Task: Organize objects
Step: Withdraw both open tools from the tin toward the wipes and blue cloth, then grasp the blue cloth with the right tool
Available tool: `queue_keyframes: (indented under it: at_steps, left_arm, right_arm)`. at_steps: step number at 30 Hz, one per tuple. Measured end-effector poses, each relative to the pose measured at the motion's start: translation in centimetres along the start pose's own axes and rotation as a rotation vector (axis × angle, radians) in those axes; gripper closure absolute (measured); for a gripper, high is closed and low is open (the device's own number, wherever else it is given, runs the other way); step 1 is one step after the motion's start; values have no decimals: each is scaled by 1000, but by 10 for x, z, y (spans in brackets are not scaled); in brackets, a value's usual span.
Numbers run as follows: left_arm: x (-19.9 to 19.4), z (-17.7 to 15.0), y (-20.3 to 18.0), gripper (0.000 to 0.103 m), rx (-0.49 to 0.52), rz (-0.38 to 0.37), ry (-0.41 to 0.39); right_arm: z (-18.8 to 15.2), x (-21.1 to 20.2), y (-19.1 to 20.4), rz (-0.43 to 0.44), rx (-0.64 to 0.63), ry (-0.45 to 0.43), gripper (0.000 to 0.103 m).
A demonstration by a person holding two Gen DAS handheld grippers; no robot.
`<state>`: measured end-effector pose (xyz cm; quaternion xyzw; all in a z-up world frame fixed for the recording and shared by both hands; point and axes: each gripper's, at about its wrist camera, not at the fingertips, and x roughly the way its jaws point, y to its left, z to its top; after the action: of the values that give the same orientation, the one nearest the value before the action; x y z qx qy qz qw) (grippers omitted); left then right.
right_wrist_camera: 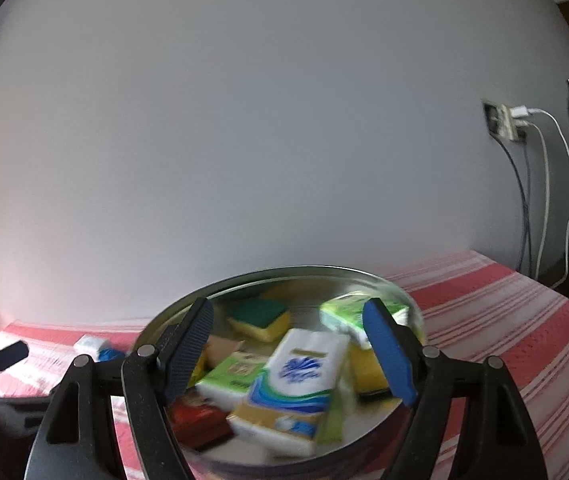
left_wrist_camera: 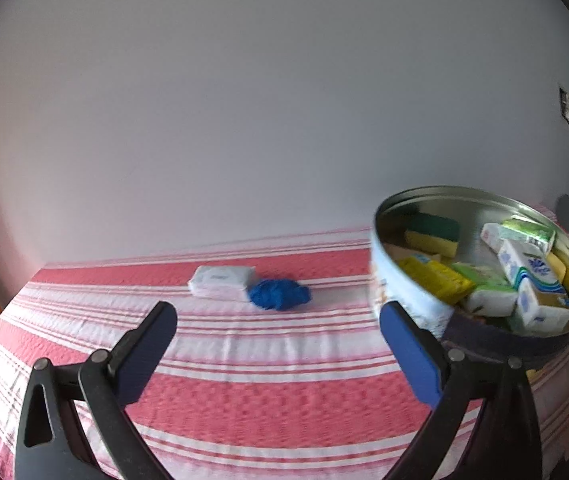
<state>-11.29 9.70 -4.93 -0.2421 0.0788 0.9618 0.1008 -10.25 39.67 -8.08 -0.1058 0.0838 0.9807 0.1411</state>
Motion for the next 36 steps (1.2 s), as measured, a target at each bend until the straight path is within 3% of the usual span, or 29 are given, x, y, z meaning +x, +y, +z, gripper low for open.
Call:
queue_keyframes:
  at_steps: [8, 16, 25, 30, 36]
  left_arm:
    - [24, -4, 44, 0, -88, 34, 116]
    - [51, -12, 103, 0, -206, 161, 253]
    - [58, -16, 153, 0, -295, 293, 273]
    - [63, -22, 177, 0, -373, 320, 308]
    - [71, -26, 190, 0, -430, 331, 337]
  right_arm:
    - [-9, -14, 41, 107, -83, 22, 24]
    - [-22, -17, 100, 230, -227, 59, 24]
    - [-33, 23, 153, 377, -219, 240, 24]
    - [-40, 58, 182, 451, -258, 344, 24]
    - [-48, 105, 209, 431, -318, 449, 24]
